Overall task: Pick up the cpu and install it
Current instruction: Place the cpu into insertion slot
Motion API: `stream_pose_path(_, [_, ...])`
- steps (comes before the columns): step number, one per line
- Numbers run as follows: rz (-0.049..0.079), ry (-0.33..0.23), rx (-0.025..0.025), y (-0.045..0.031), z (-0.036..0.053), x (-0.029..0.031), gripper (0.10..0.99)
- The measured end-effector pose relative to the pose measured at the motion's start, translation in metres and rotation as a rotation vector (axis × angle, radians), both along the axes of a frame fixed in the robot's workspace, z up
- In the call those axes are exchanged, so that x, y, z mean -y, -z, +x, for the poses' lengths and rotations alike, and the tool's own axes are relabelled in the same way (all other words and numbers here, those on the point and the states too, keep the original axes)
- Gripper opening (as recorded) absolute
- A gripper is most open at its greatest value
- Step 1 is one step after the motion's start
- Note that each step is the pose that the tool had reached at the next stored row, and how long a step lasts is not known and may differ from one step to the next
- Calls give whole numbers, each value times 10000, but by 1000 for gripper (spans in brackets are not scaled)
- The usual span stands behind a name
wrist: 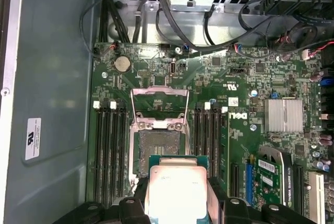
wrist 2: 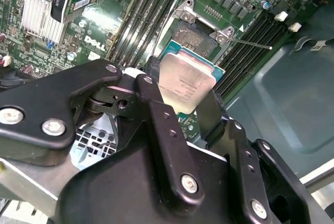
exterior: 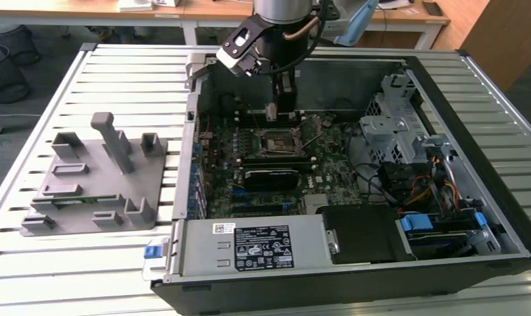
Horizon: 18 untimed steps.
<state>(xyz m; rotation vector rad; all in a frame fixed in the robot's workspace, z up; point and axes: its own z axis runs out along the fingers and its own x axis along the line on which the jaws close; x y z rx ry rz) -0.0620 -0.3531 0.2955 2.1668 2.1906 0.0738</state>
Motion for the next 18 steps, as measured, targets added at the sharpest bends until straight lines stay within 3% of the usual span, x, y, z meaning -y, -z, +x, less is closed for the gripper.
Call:
stream_pose_path(6, [-37,1,-1,25,-1,-3,525])
stream_pose_path(18, [-73,1,1,165,28,-47,525])
